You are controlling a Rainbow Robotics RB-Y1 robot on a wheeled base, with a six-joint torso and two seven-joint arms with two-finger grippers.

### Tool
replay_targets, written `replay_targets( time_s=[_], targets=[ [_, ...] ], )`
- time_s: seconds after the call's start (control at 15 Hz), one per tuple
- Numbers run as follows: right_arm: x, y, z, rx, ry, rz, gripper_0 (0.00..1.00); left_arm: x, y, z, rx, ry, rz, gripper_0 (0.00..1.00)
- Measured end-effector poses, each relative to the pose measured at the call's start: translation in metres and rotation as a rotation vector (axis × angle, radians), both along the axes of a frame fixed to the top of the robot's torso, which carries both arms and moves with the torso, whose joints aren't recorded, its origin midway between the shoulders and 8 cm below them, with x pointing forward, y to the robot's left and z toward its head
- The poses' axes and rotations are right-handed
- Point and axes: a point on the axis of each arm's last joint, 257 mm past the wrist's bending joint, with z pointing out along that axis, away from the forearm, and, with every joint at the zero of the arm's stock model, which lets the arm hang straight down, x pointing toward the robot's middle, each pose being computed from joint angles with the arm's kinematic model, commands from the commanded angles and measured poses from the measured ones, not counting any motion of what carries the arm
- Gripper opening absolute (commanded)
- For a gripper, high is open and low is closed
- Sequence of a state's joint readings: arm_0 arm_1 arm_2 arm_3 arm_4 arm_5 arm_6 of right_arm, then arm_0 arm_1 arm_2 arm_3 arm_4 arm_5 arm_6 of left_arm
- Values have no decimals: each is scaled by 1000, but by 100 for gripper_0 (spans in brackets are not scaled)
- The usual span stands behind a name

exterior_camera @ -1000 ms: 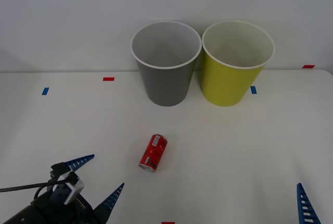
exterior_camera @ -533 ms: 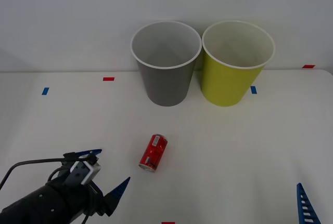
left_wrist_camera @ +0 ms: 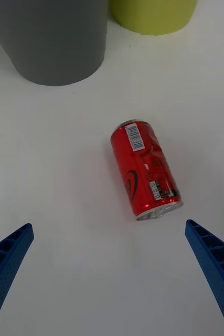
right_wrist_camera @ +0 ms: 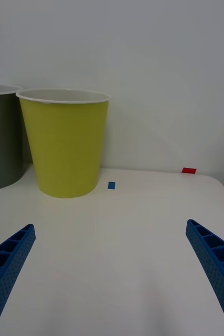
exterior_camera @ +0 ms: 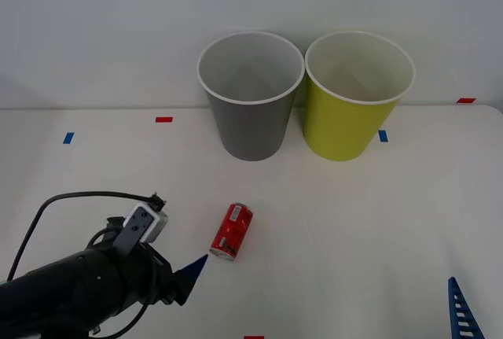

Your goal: Put cans in the gray bin and PET bottles in the light green bin.

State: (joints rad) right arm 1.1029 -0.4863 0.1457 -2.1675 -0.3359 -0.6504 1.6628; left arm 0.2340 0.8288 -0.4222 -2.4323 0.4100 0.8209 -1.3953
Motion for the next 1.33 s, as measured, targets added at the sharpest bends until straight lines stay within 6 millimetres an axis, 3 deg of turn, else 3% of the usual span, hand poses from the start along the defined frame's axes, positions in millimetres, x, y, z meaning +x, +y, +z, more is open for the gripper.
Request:
replay_targets(
  time_s=[0.6, 1.33],
  targets=[
    [0, 0, 0, 0, 0, 0, 100, 9, -30, 4, 13, 166, 54, 100],
    [0, 0, 0, 0, 0, 0, 100, 31, -40, 5, 43, 199, 154, 100]
  ],
)
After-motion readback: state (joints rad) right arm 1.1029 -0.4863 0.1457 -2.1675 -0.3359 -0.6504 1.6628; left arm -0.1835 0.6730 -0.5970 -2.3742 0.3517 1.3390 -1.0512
